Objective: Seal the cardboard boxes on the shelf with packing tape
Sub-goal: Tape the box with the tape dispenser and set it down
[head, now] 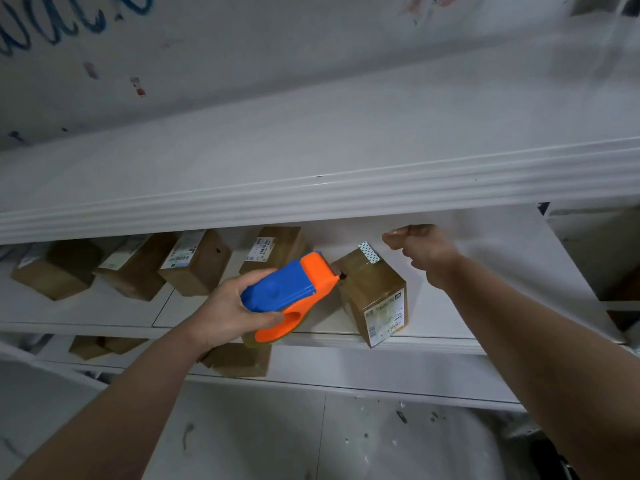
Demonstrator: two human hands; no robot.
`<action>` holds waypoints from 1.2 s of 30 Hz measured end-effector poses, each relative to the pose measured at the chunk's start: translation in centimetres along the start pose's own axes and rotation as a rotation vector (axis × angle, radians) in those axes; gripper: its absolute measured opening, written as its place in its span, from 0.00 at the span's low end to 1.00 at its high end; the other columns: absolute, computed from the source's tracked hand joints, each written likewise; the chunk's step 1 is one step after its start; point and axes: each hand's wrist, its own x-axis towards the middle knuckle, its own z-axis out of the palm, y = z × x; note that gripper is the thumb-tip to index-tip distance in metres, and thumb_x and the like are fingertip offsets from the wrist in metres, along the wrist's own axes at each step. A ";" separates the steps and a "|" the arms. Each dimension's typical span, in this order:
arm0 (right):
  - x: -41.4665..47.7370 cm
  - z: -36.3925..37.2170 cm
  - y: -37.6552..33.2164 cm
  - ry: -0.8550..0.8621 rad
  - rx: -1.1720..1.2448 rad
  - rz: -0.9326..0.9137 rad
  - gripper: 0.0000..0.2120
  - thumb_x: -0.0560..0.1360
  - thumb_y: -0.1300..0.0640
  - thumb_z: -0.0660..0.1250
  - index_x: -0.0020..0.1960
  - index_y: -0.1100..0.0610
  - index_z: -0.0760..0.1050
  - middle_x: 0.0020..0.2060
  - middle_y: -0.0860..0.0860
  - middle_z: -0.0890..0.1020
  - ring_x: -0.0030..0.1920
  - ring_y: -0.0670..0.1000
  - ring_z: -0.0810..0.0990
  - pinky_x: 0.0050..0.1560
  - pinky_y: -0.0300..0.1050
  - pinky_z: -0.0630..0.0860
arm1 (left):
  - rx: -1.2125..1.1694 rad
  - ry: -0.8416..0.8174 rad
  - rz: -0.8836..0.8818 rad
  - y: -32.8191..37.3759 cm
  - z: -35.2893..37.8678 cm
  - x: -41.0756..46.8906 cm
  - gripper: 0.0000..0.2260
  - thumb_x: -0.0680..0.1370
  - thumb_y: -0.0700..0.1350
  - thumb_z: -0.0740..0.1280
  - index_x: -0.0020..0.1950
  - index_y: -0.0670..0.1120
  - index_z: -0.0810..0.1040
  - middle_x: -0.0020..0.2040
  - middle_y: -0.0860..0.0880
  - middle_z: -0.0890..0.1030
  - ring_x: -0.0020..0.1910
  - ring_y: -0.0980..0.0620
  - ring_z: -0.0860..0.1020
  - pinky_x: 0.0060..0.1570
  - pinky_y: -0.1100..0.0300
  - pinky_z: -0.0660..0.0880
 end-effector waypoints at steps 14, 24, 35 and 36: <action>-0.2 -0.3 -0.4 0.023 0.009 0.006 0.04 0.74 0.62 0.70 0.45 0.53 0.80 0.40 0.44 0.79 0.50 0.48 0.73 0.59 0.47 0.67 | 0.203 -0.069 0.010 0.8 -1.6 0.5 0.30 0.64 0.49 0.78 0.63 0.62 0.75 0.56 0.58 0.80 0.57 0.58 0.79 0.58 0.56 0.77; 0.4 -0.7 -0.6 0.016 -0.032 0.017 0.06 0.74 0.59 0.72 0.50 0.56 0.80 0.40 0.47 0.79 0.49 0.49 0.74 0.55 0.46 0.66 | 0.187 -0.070 -0.032 0.7 -1.1 1.5 0.29 0.67 0.43 0.79 0.65 0.60 0.75 0.56 0.58 0.80 0.55 0.59 0.79 0.57 0.54 0.79; 1.3 -0.8 -0.2 0.011 -0.076 0.021 0.10 0.74 0.59 0.72 0.54 0.59 0.80 0.46 0.52 0.79 0.39 0.42 0.72 0.53 0.44 0.65 | 0.158 -0.113 -0.057 -0.1 -0.7 2.2 0.28 0.67 0.43 0.79 0.62 0.61 0.76 0.54 0.57 0.81 0.55 0.57 0.80 0.56 0.55 0.78; 1.4 -0.8 -0.1 0.011 -0.078 0.021 0.10 0.74 0.59 0.72 0.54 0.59 0.80 0.46 0.52 0.80 0.40 0.43 0.72 0.53 0.44 0.65 | 0.159 -0.120 -0.061 -0.2 -0.7 2.3 0.28 0.67 0.43 0.79 0.63 0.61 0.76 0.54 0.57 0.81 0.55 0.56 0.80 0.56 0.54 0.78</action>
